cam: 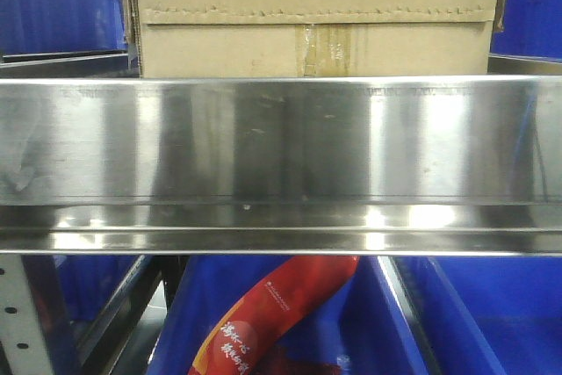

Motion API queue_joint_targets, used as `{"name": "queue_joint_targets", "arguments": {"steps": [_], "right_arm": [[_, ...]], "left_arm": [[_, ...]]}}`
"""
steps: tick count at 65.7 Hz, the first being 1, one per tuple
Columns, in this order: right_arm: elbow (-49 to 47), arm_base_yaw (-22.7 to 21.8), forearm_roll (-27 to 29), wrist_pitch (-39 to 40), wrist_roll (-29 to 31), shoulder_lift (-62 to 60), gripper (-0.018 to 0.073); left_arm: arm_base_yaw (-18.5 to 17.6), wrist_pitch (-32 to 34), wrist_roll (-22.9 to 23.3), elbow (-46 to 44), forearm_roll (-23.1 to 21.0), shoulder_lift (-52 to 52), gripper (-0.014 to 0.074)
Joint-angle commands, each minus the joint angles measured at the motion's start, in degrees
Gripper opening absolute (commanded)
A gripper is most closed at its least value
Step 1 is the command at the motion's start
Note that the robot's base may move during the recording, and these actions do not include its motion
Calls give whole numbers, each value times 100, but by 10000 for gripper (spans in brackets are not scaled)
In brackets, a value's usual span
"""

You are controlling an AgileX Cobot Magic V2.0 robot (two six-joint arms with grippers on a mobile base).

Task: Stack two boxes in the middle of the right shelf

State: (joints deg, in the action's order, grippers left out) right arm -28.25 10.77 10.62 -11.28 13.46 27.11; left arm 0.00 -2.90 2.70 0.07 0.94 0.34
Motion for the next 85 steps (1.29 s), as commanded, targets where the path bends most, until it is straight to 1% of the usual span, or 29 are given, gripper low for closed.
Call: {"name": "queue_joint_targets", "arguments": {"steps": [1,38,45,49,53,55,66,77,85], "right_arm": [[2,-29,-26,123,16,-33,-154],[25,-29,-14,133,16,-33,-154],[52,-40,-25,121,-223,-33,-154],[52,-91,-264,121,-545,-55,-154],[99,-168,-620,152,-951,-116,-154],[168,-227,-698,196,-1049,-191,-154],[762,-564,-698,385,-1050,-815,-154],[1506,-957,-563,407,-1050,-1728,-154],[2075,-1051,-557,407,-1050,-2292,-154]], "left_arm": [[7,130,-18,-7,-42,-34,-111],[7,130,-18,-7,-42,-34,-111],[7,130,-18,-7,-42,-34,-111],[7,130,-18,-7,-42,-34,-111],[7,130,-18,-7,-42,-34,-111],[7,130,-18,-7,-42,-34,-111],[7,130,-18,-7,-42,-34,-111],[7,130,-18,-7,-42,-34,-111],[7,130,-18,-7,-42,-34,-111]]}}
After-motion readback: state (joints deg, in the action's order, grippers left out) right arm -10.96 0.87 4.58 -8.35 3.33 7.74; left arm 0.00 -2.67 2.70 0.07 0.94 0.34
